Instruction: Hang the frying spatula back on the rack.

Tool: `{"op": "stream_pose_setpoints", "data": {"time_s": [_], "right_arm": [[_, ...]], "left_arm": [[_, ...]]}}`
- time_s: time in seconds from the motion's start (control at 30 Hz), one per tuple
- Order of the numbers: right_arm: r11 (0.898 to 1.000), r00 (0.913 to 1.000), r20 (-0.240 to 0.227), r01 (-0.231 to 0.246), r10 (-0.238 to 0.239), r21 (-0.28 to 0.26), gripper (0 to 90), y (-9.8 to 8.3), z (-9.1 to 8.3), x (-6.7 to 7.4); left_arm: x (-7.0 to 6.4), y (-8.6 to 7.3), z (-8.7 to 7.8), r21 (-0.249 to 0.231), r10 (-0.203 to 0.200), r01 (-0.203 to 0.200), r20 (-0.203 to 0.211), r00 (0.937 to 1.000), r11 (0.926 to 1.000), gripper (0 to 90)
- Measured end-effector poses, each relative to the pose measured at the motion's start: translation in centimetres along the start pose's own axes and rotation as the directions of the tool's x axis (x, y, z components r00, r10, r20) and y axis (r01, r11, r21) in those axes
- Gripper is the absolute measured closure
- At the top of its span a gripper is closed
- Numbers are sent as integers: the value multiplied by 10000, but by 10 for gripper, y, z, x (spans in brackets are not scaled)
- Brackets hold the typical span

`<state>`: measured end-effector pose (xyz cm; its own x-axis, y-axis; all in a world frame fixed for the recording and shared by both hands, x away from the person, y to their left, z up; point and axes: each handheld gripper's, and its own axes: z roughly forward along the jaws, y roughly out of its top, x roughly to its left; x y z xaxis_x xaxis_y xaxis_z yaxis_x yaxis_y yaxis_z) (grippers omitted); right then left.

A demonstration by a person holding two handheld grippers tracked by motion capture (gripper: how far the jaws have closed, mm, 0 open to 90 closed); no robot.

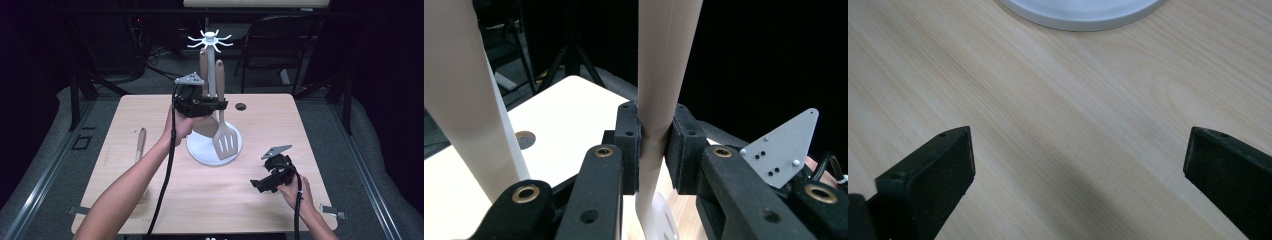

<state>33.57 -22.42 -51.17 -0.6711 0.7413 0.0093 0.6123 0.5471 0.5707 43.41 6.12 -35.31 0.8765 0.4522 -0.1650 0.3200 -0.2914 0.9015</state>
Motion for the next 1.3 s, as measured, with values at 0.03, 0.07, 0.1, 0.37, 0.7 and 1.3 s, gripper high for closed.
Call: {"op": "stream_pose_setpoints", "data": {"time_s": [0.03,0.07,0.1,0.37,0.7,1.3], "right_arm": [[10000,10000,3,40,-40,-11,0,0,0,0],[10000,10000,25,35,-35,-22,0,0,0,0],[10000,10000,27,42,-42,-21,0,0,0,0],[10000,10000,17,52,-52,-23,0,0,0,0],[10000,10000,15,76,-76,24,0,0,1,1],[9999,9999,25,129,-129,58,0,0,2,1]], "left_arm": [[0,1,0,-27,45,-45,0,10000,10000,780],[-1,2,0,-35,48,-48,-15,10000,10000,780],[-1,3,0,-35,71,-71,-7,10000,10000,780],[-1,14,-2,-80,193,-193,-44,9998,9998,780],[3,23,-2,-77,61,-62,-137,9999,10000,780],[14,22,3,33,-221,223,-486,9986,9997,780]]}}
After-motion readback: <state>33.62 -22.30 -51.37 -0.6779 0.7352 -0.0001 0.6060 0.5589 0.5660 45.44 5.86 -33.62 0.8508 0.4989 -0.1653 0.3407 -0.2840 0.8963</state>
